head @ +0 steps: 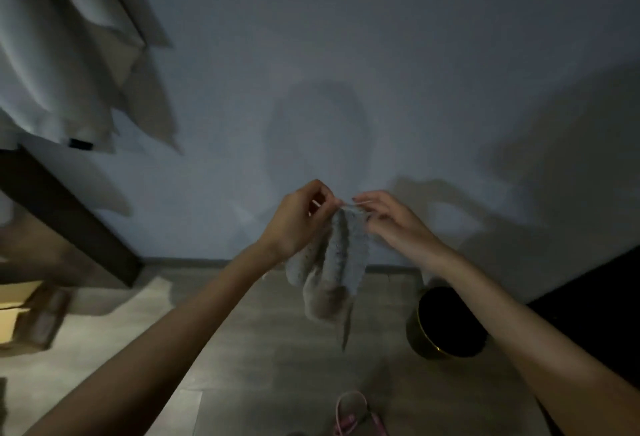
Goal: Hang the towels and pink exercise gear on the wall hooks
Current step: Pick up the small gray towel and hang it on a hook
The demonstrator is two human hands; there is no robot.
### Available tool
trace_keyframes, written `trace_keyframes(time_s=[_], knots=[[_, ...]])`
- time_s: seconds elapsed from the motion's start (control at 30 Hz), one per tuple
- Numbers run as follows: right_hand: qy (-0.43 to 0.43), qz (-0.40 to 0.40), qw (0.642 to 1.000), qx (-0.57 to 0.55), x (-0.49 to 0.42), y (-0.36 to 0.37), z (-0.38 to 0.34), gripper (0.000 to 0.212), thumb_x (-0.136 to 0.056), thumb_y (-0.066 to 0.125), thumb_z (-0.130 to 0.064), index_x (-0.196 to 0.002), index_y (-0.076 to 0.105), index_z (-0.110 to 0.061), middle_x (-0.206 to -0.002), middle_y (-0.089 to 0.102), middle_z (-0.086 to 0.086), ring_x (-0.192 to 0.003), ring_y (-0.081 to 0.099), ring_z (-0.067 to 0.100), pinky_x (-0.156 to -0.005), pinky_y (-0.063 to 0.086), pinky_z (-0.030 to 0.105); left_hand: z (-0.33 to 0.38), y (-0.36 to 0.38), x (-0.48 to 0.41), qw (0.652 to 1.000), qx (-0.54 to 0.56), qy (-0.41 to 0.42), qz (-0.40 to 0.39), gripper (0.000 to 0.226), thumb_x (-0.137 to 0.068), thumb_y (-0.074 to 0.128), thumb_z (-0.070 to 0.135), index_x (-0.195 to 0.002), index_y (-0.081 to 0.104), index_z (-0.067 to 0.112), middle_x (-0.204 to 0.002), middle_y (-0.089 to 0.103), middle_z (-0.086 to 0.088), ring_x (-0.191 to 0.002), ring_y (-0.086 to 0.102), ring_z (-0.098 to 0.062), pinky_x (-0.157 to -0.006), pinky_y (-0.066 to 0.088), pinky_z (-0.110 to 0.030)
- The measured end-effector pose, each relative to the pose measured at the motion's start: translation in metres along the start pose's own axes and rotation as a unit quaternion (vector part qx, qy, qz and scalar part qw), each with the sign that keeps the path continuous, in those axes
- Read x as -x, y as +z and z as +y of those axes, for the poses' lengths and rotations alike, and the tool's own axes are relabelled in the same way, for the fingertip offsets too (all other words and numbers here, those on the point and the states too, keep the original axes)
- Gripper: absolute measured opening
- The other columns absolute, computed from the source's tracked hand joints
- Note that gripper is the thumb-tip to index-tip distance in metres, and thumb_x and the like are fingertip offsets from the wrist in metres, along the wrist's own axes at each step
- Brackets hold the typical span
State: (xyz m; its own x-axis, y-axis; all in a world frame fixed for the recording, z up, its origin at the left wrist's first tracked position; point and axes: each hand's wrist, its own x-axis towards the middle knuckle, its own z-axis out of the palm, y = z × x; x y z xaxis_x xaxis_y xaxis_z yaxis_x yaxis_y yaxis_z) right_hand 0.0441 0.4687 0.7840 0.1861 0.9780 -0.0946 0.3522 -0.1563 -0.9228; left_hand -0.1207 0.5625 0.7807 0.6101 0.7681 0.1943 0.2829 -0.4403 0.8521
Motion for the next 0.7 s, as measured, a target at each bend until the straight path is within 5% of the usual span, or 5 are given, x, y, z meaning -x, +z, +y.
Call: trace_keyframes(time_s=[0.13,0.4,0.57,0.7], knots=[[-0.102,0.032,0.994,0.022,-0.009,0.007,-0.074,0.008,-0.090,0.059,-0.014,-0.090,0.062,-0.021,-0.089,0.067,0.002,-0.084,0.063,0.014,-0.079,0.047,0.030,0.052,-0.064,-0.012,0.997,-0.031,0.052,0.042,0.016,-0.091,0.058,0.025,-0.085,0.060,0.010,-0.075,0.062,0.002,-0.058,0.053,-0.005,-0.057,0.041,-0.013],[-0.247,0.131,0.960,0.034,-0.050,0.010,-0.226,0.031,-0.098,0.044,-0.015,-0.069,0.044,-0.024,-0.065,0.042,-0.009,-0.058,0.040,-0.004,-0.059,0.032,0.020,0.101,-0.196,-0.034,0.969,-0.111,0.174,0.133,0.023,-0.083,0.065,0.038,-0.093,0.059,0.018,-0.056,0.051,0.012,-0.047,0.046,-0.004,-0.047,0.030,-0.011],[-0.279,0.184,0.940,0.060,-0.078,-0.003,-0.294,0.029,-0.100,0.039,-0.016,-0.071,0.042,-0.020,-0.067,0.039,-0.006,-0.059,0.037,0.000,-0.056,0.030,0.017,0.112,-0.261,-0.064,0.961,-0.189,0.154,0.130,0.017,-0.085,0.063,0.040,-0.083,0.062,0.023,-0.062,0.059,0.014,-0.053,0.052,0.006,-0.049,0.033,-0.012],[-0.281,0.271,0.916,0.094,-0.101,-0.021,-0.322,0.036,-0.098,0.038,-0.015,-0.064,0.033,-0.023,-0.063,0.036,-0.005,-0.061,0.036,0.010,-0.057,0.028,0.028,0.124,-0.292,-0.092,0.957,-0.228,0.149,0.102,0.021,-0.088,0.061,0.036,-0.080,0.064,0.016,-0.071,0.060,0.012,-0.058,0.051,0.003,-0.060,0.039,-0.020]])
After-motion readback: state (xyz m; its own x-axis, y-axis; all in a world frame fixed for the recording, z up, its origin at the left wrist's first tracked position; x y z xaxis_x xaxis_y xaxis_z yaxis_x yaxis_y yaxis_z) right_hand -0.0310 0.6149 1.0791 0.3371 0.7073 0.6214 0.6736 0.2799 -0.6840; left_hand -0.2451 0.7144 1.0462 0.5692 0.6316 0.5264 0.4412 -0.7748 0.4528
